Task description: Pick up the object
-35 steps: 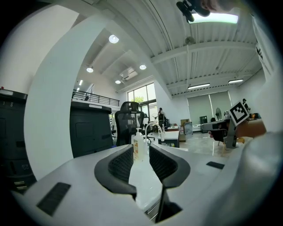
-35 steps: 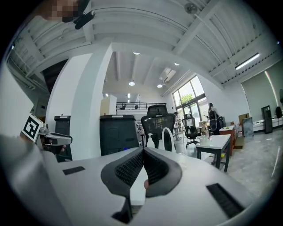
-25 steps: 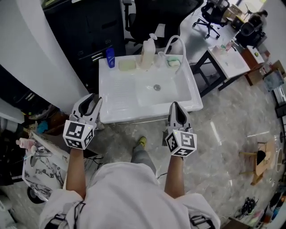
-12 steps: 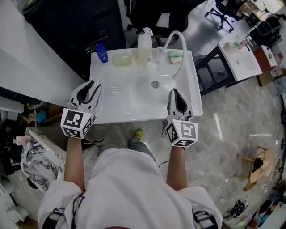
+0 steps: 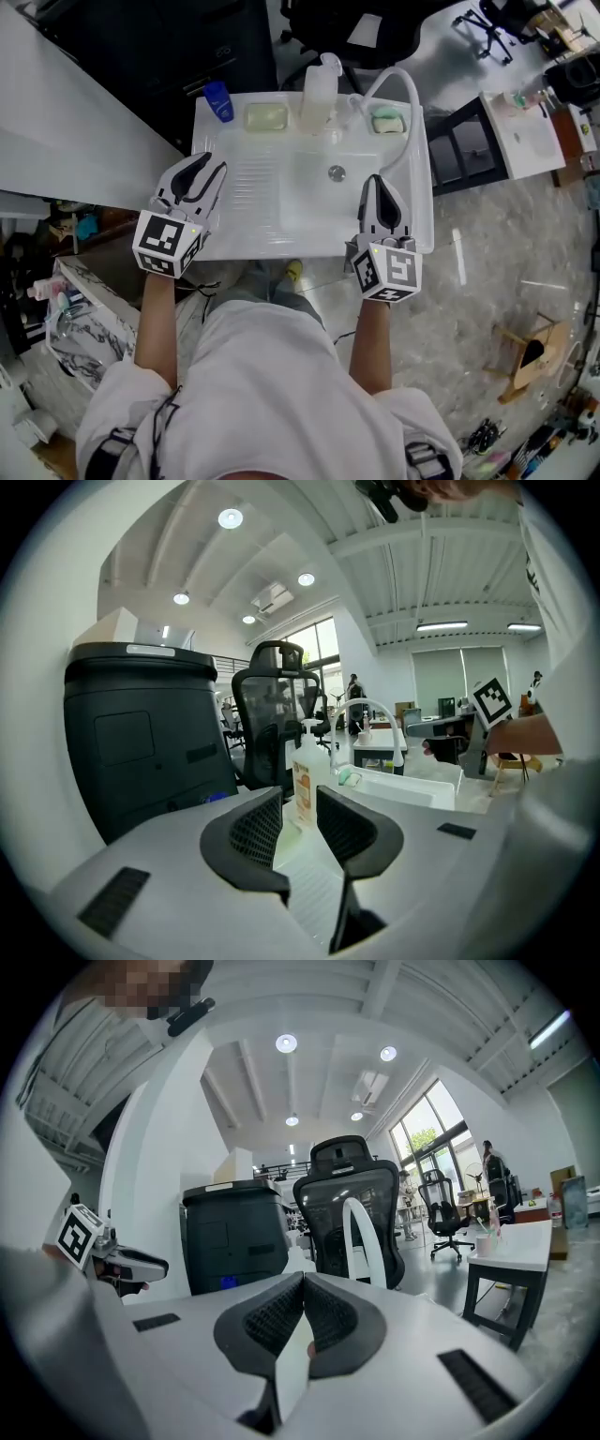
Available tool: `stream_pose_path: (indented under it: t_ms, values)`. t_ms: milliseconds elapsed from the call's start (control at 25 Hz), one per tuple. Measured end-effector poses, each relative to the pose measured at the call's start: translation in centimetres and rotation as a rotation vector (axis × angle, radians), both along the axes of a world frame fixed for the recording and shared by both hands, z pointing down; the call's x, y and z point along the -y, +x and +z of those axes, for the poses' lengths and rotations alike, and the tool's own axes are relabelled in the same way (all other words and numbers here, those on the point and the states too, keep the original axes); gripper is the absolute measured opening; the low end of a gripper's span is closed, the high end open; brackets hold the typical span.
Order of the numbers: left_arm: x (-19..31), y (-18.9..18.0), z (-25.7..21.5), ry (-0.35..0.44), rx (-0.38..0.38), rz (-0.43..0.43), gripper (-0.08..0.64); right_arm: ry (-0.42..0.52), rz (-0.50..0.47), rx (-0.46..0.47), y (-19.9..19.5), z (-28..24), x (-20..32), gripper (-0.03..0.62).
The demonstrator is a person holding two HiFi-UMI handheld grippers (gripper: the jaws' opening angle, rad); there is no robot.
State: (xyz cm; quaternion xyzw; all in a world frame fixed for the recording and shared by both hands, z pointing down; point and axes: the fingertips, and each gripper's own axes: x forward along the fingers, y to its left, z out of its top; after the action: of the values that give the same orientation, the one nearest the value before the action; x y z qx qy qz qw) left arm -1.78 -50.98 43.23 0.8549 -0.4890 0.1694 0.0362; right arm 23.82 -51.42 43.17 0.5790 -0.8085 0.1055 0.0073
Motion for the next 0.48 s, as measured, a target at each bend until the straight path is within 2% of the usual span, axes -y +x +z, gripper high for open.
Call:
stream_pose_path:
  t_ms: [480]
  values:
    - [6.4,-0.6,2.5,-0.055,0.000,0.092,0.107,0.009,0.033,0.030,-2.3,0.7,4.9,0.006]
